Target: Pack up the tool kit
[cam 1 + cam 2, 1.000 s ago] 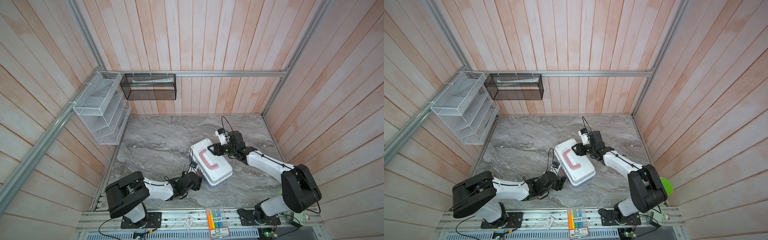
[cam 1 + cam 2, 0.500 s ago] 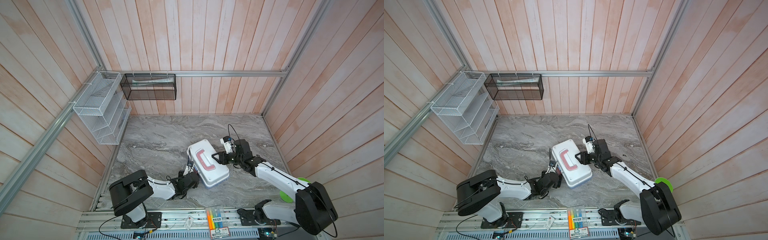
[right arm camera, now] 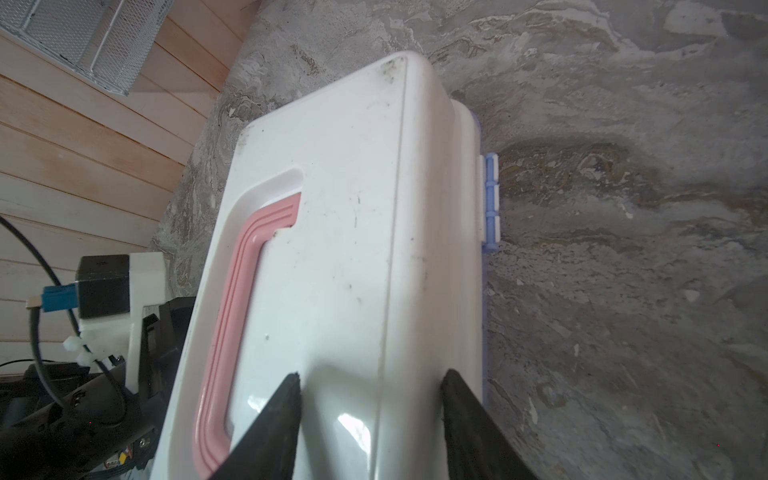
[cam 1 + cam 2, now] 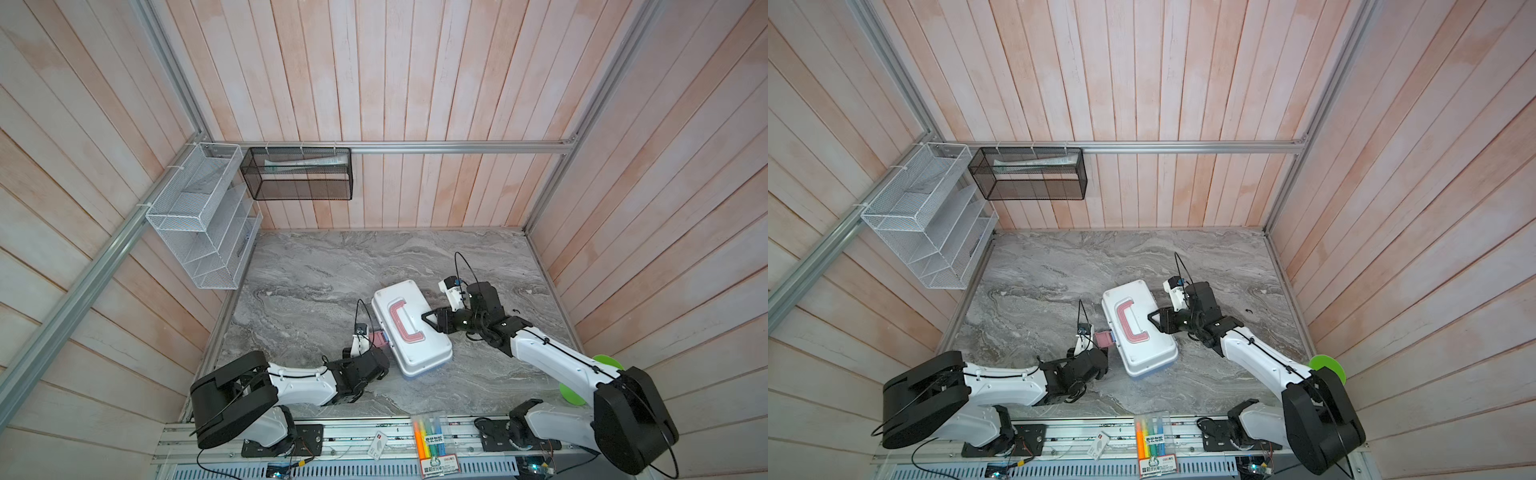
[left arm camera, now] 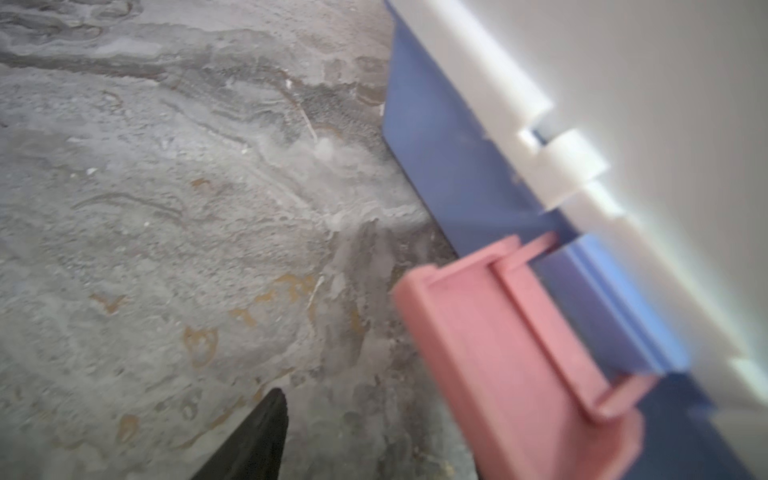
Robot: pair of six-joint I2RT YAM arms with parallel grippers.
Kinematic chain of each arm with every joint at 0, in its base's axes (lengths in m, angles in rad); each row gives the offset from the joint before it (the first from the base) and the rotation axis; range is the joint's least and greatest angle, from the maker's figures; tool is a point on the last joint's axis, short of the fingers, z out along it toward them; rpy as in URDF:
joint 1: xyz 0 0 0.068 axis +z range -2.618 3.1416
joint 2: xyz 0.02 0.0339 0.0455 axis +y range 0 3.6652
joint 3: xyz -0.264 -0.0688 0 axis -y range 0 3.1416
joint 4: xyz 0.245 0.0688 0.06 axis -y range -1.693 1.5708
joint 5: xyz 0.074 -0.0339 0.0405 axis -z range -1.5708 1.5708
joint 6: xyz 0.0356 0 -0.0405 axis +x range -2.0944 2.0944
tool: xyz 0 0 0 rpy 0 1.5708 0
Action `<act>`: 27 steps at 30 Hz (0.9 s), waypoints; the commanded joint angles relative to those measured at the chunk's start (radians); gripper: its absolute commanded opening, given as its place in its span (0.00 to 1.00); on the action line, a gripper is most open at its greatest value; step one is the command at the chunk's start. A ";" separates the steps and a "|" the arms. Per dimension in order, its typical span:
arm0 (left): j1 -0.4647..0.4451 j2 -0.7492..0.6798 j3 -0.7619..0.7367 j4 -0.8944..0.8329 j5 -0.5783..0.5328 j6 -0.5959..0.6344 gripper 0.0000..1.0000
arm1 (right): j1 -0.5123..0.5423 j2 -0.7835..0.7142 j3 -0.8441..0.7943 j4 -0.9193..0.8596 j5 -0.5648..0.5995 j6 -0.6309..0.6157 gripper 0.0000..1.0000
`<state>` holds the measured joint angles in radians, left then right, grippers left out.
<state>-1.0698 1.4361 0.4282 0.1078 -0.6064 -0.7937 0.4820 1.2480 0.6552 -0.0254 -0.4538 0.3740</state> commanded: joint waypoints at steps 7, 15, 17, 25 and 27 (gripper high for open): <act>0.020 -0.073 0.004 0.071 -0.023 0.039 0.70 | 0.018 0.045 -0.041 -0.121 -0.024 0.000 0.51; 0.106 -0.212 -0.014 0.169 0.196 0.099 0.69 | 0.020 0.078 -0.030 -0.109 -0.030 -0.013 0.51; 0.107 -0.242 -0.014 0.147 0.215 0.084 0.69 | 0.020 0.088 -0.028 -0.108 -0.030 -0.018 0.51; 0.205 -0.240 -0.074 0.327 0.499 -0.024 0.67 | 0.020 0.091 -0.026 -0.097 -0.034 -0.020 0.51; 0.207 -0.231 -0.070 0.330 0.518 -0.031 0.63 | 0.020 0.091 -0.025 -0.097 -0.033 -0.021 0.51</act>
<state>-0.8684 1.1931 0.3668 0.3771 -0.1898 -0.7868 0.4816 1.2922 0.6632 0.0353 -0.4541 0.3737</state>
